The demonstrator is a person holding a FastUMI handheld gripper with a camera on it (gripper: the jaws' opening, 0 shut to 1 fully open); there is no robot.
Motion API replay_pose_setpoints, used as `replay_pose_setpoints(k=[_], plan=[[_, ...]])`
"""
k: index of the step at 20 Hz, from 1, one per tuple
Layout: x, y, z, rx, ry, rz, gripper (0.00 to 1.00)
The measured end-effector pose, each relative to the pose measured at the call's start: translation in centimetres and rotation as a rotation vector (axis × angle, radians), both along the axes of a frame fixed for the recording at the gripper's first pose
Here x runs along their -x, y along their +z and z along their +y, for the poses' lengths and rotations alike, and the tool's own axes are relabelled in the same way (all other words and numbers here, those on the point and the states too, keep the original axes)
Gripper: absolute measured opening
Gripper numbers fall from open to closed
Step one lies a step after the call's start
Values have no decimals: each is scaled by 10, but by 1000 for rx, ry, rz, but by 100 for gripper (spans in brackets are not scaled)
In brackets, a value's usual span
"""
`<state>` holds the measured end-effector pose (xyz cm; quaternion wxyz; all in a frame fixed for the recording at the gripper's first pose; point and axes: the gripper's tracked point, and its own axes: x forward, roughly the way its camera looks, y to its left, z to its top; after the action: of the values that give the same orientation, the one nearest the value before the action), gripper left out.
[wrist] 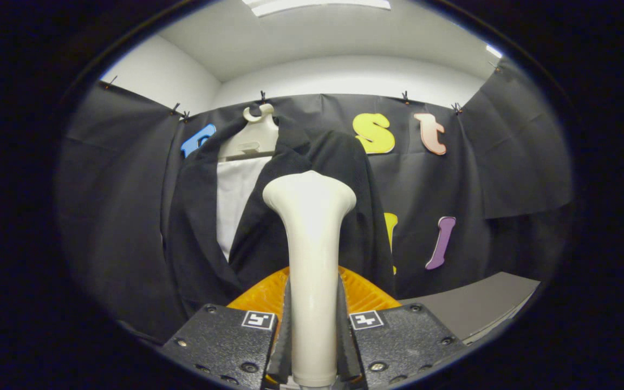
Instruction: Iron the clothes twice with a garment steamer, once on the left side and once on the right side.
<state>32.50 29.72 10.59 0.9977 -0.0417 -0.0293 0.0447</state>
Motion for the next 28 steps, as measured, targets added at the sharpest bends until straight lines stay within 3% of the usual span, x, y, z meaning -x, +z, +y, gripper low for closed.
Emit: replay_pose_setpoints(k=[28], plan=[[65,-183,-31,98,-58,366,37]])
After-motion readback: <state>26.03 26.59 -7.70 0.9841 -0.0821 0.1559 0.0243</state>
